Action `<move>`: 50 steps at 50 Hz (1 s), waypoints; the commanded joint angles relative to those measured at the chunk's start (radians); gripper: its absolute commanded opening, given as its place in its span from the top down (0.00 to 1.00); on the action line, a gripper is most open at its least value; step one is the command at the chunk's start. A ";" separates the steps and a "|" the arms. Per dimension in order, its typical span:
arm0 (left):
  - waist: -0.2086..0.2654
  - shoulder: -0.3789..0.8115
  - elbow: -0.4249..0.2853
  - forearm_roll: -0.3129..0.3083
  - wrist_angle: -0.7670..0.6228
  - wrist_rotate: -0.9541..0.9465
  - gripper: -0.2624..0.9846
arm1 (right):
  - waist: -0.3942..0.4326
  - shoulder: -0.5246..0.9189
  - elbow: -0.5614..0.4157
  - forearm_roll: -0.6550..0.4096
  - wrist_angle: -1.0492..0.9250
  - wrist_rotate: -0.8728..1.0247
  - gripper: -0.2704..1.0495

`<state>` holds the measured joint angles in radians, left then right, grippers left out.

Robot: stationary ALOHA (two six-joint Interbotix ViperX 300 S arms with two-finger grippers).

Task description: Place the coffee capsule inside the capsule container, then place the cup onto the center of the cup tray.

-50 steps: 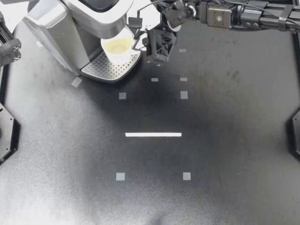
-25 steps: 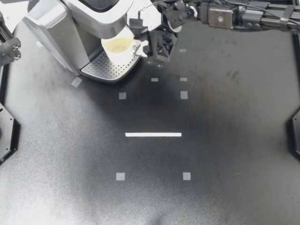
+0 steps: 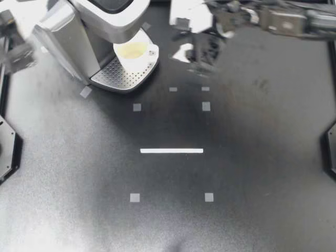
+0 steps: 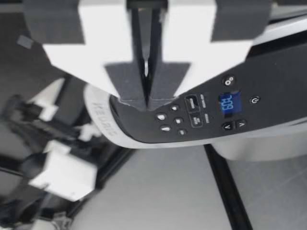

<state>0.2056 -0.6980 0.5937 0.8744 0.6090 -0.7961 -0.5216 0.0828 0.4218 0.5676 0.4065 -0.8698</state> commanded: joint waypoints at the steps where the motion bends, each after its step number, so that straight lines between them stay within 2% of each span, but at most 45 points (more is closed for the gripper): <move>1: 0.035 0.023 -0.037 0.003 -0.017 -0.009 0.72 | -0.003 -0.084 0.029 0.029 -0.018 0.009 0.37; 7: 0.066 0.074 -0.089 -0.017 0.029 -0.006 0.72 | 0.005 -0.152 0.081 0.084 -0.035 0.014 0.40; 15: 0.069 0.150 -0.206 -0.057 0.213 0.074 0.73 | 0.035 -0.201 0.126 0.135 -0.054 0.015 0.52; 22: 0.071 0.227 -0.319 -0.189 0.318 0.242 0.73 | 0.051 -0.198 0.133 0.141 -0.055 0.015 0.57; 25: 0.081 0.268 -0.379 -0.265 0.362 0.331 0.73 | 0.052 -0.195 0.133 0.140 -0.060 0.014 0.57; 32: 0.118 0.330 -0.476 -0.371 0.436 0.460 0.73 | 0.054 -0.195 0.135 0.140 -0.072 0.009 0.57; 40: 0.166 0.371 -0.515 -0.439 0.454 0.528 0.73 | 0.055 -0.195 0.144 0.140 -0.078 0.006 0.57; 50: 0.206 0.399 -0.509 -0.443 0.442 0.538 0.73 | 0.057 -0.204 0.160 0.140 -0.095 0.006 0.57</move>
<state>0.3958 -0.2961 0.1058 0.4310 1.0615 -0.2592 -0.4694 -0.0905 0.5890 0.7056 0.3252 -0.8636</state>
